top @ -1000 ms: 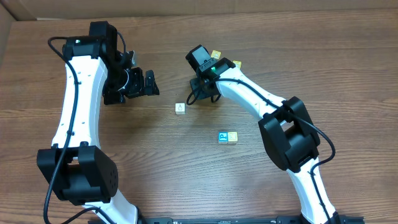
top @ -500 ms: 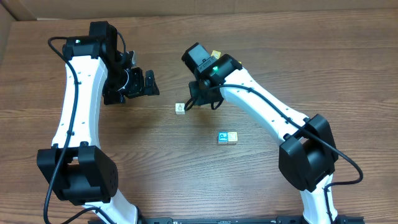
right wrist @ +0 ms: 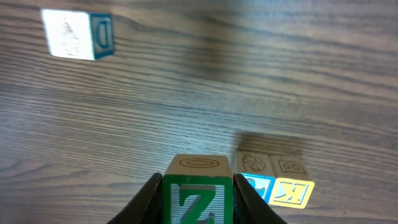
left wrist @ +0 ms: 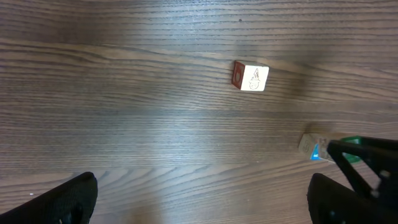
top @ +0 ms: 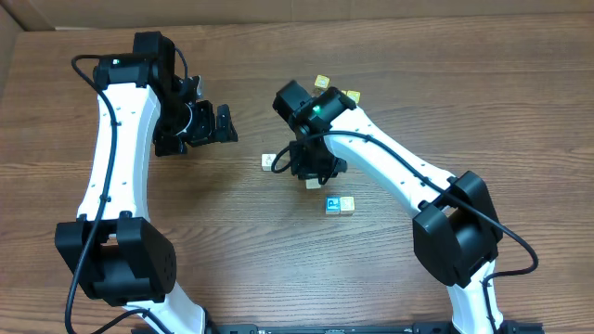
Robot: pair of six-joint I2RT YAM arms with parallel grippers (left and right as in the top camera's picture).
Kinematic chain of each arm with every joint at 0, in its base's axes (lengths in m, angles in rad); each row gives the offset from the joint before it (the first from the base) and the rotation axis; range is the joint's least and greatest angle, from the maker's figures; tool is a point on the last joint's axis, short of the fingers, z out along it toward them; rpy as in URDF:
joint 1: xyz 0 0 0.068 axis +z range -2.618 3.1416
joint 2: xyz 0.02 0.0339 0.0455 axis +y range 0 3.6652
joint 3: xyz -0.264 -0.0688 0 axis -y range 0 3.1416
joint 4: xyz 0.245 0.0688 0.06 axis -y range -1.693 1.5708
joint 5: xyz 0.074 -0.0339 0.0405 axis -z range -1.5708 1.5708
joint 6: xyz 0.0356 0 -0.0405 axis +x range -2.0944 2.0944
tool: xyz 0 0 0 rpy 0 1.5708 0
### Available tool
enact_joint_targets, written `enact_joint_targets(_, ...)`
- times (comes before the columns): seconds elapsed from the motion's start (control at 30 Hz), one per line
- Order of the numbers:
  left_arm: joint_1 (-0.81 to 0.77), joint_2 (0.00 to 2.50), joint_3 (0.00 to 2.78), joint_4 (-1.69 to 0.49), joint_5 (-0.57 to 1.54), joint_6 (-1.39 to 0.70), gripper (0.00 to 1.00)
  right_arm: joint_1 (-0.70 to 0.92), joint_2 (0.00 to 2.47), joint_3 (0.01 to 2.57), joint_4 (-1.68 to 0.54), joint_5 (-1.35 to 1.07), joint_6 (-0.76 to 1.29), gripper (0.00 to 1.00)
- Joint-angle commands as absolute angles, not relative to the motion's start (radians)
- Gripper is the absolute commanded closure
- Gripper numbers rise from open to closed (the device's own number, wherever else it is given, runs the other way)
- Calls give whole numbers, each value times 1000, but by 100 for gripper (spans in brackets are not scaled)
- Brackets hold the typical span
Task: Flip 5 blocks
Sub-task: 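Carry the Z block down beside the blue and yellow blocks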
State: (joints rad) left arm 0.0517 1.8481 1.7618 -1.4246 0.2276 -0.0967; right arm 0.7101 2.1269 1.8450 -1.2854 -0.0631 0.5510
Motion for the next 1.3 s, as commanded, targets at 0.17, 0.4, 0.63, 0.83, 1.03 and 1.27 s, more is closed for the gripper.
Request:
enact_joint_targets(0.17,45,1861,1787,-1424,226,-93,0,780,2107,1724,-1193,-37,626,82)
enact_joint_targets(0.4,45,1861,1787,-1424,225,-93,0,825,2107,1642,-1126,59,667,82)
enact_joint_targets(0.63,45,1861,1787,-1424,225,-93,0,825,2107,1641,-1120,69,667,81)
enact_joint_targets(0.83,45,1861,1787,-1424,225,-93,0,825,2107,1641,-1126,68,667,80)
enact_joint_targets(1.03,45,1861,1787,-1424,226,-93,0,825,2107,1641,-1126,66,667,71)
enact_joint_targets(1.27,45,1861,1787,-1424,225,-93,0,825,2107,1641,-1119,66,667,61)
